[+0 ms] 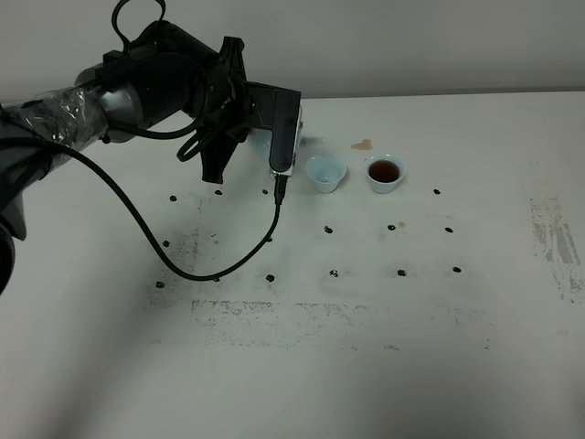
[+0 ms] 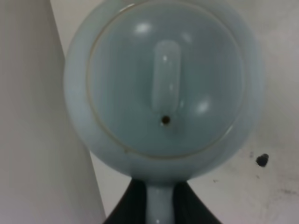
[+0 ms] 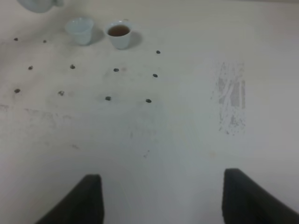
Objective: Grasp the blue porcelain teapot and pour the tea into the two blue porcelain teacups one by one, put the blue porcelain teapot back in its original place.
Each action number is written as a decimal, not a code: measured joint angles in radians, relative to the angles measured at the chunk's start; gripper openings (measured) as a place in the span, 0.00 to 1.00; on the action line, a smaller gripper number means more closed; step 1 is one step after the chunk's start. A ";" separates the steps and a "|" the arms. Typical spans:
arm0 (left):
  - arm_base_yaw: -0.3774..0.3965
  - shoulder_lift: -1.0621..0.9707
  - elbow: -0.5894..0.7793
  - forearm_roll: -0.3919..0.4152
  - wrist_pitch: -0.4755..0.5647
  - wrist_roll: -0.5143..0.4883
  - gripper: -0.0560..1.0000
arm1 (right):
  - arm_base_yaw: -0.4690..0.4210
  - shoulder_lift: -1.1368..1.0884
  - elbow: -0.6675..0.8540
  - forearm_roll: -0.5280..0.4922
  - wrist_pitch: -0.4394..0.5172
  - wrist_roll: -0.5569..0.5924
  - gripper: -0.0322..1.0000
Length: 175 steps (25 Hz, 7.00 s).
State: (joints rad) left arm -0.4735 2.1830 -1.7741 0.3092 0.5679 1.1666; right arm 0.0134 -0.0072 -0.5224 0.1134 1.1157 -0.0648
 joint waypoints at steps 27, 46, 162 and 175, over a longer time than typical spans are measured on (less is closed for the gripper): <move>0.000 0.060 -0.007 0.138 -0.084 0.053 0.13 | 0.000 0.000 0.000 0.003 0.000 0.000 0.58; -0.017 0.076 -0.008 0.253 -0.156 0.070 0.13 | 0.000 0.000 0.000 0.003 0.000 0.000 0.58; -0.037 0.076 -0.008 0.373 -0.137 0.097 0.13 | 0.000 0.000 0.000 0.003 0.000 0.000 0.58; -0.037 -0.010 -0.008 0.218 -0.109 -0.213 0.13 | 0.000 0.000 0.000 0.003 0.000 0.000 0.58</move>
State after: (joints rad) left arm -0.5110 2.1735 -1.7826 0.5276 0.4593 0.9531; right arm 0.0134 -0.0072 -0.5224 0.1163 1.1157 -0.0648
